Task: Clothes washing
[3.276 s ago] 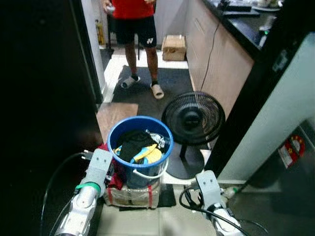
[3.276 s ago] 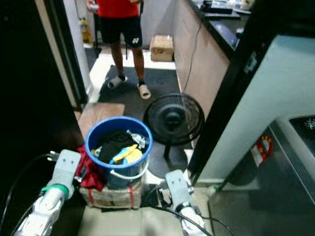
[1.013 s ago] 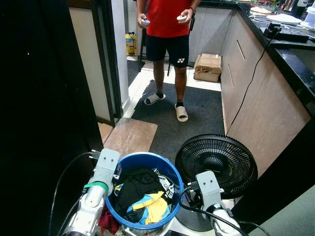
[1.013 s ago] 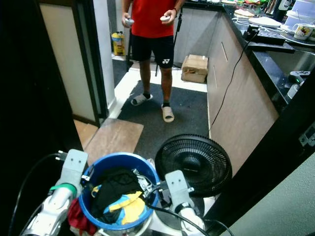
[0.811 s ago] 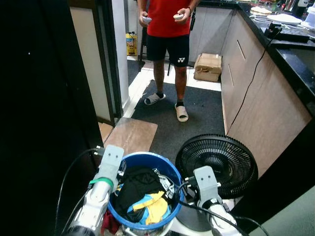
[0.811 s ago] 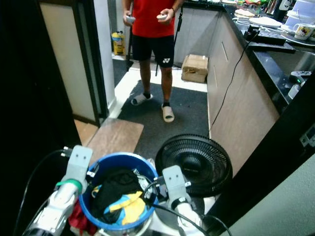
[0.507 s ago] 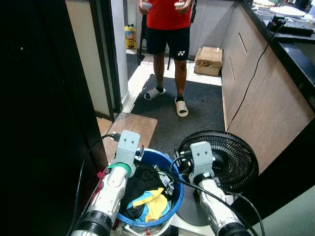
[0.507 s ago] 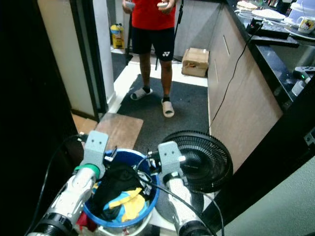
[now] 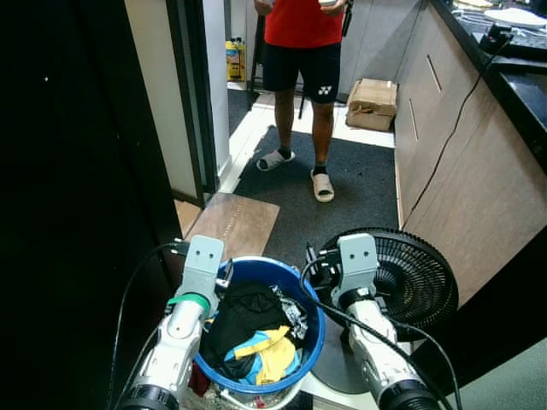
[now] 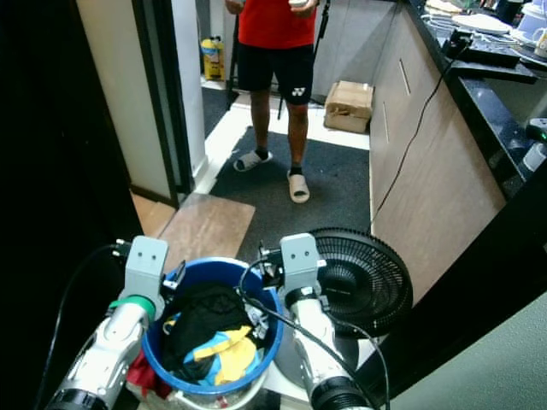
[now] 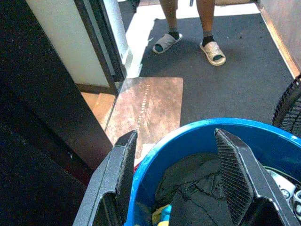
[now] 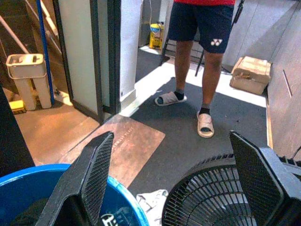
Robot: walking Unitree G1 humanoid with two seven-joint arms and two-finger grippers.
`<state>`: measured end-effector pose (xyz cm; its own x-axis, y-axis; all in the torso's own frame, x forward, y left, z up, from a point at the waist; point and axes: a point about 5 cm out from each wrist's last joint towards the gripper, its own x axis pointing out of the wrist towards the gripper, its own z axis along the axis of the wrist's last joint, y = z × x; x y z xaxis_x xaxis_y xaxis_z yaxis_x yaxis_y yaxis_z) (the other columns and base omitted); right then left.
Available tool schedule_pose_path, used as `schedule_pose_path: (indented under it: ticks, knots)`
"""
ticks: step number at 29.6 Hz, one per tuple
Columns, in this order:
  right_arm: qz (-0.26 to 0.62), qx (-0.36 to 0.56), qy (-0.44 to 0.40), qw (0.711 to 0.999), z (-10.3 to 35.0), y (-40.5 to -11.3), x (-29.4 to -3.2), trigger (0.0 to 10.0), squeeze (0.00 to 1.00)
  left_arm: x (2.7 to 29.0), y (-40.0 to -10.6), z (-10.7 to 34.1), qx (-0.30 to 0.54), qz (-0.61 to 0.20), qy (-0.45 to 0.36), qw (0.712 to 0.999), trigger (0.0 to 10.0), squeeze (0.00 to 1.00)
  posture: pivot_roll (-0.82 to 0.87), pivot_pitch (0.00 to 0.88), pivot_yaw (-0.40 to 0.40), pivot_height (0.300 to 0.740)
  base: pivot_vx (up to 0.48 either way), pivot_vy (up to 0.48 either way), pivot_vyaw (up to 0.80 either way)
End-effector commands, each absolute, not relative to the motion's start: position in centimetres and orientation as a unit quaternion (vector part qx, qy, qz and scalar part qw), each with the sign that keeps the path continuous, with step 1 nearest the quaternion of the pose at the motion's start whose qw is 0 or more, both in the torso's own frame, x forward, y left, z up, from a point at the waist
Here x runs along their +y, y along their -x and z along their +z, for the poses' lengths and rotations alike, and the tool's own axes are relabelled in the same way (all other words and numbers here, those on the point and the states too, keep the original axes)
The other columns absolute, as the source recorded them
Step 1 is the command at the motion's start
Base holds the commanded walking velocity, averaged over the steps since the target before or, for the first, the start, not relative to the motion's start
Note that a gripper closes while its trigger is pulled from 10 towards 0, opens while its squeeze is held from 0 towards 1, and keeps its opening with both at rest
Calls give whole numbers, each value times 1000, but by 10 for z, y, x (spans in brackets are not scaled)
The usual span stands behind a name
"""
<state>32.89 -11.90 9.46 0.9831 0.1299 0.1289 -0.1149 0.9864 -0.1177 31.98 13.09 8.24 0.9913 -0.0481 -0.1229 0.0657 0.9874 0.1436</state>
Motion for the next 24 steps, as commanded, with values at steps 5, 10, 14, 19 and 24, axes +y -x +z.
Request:
schedule_pose_path:
  ticks: [5,10,14,19,24]
  knots:
    - [68,-70,52,994,99,-329,-114,10000,0,132,-318,83,65,-25,-72,995,10000,0,134,20,11,680,0,0,0]
    - [68,-69,51,994,98,-327,-114,10000,0,132,-317,83,67,-26,-71,995,10000,0,131,23,14,665,0,0,0]
    - [68,-68,51,994,97,-326,-114,10000,0,132,-316,83,69,-27,-71,995,10000,0,131,23,14,650,0,0,0]
    - [67,-66,50,994,97,-325,-115,10000,0,131,-317,83,70,-29,-72,995,10000,0,127,26,19,635,0,0,0]
    - [66,-66,49,994,98,-325,-115,10000,0,130,-317,83,71,-31,-72,994,10000,0,125,26,21,620,0,0,0]
